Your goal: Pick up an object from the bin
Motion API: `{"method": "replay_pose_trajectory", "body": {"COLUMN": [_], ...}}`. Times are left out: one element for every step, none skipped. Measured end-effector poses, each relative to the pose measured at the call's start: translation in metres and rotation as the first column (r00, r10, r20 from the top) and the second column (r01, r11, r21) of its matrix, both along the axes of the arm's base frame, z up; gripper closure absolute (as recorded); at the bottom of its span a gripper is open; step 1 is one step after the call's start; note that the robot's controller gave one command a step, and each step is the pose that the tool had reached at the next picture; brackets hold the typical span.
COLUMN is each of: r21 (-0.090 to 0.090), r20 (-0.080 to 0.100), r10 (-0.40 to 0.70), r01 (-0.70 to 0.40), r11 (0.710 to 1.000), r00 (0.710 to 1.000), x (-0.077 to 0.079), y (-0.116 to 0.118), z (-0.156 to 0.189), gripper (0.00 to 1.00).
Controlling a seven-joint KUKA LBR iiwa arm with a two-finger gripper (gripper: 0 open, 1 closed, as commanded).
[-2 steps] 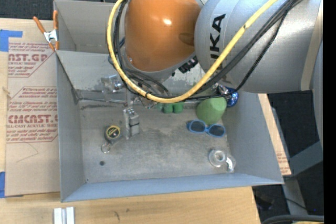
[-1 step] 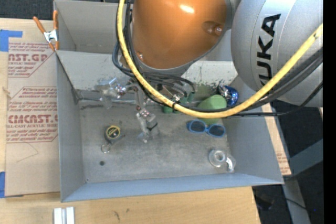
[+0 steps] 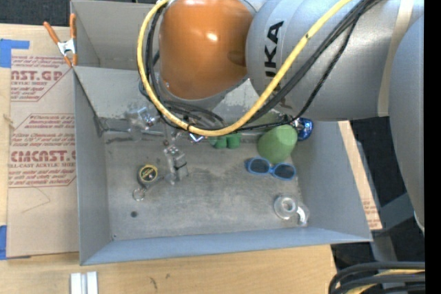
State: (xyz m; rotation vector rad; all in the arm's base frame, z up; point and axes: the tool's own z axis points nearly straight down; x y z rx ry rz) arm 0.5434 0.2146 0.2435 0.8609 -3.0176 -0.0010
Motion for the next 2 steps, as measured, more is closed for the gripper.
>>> {"method": "replay_pose_trajectory", "body": {"r21": [0.0,0.0], "r20": [-0.003,0.006], "r10": [0.03,0.111], "r01": [-0.03,-0.111], "r11": [1.0,0.994], "r00": [1.0,0.994], "x": [-0.009,0.037], "y": [-0.012,-0.042], "z": [-0.135,-0.171], "gripper": [0.0,0.0]}}
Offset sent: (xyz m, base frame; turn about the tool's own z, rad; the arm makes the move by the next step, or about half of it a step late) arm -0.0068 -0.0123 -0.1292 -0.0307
